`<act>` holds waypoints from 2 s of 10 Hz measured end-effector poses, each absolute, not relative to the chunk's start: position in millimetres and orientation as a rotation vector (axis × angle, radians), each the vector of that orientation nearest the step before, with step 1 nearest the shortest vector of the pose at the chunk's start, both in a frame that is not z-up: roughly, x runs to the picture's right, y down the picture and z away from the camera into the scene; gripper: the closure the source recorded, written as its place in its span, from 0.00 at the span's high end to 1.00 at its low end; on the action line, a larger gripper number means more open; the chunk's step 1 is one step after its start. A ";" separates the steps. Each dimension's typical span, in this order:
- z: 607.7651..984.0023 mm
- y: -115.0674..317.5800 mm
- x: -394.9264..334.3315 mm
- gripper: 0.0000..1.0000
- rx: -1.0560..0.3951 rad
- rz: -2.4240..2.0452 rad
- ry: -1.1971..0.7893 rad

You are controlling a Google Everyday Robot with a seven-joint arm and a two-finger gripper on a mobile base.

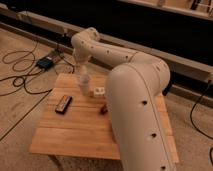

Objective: Place the eraser in the ceramic cup

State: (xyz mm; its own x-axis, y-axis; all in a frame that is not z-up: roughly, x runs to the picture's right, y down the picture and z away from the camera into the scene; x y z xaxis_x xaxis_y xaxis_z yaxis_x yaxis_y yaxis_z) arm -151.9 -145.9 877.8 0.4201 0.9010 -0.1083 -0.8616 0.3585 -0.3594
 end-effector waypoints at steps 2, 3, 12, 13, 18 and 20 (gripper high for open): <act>880.4 -139.1 -151.1 0.00 -0.400 1.138 -0.107; 880.7 -137.5 -151.1 0.02 -0.402 1.136 -0.106; 892.7 -113.5 -146.3 0.71 -0.440 1.126 -0.062; 893.7 -113.4 -145.3 0.71 -0.438 1.126 -0.060; 897.4 -113.9 -144.8 0.71 -0.429 1.131 -0.054; 897.0 -116.0 -146.2 0.71 -0.426 1.131 -0.057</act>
State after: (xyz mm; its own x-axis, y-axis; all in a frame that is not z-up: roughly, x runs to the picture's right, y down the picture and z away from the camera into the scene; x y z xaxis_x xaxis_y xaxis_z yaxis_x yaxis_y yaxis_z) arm -146.2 -116.0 897.0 0.4330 0.8855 -0.1685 -0.8640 0.3545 -0.3576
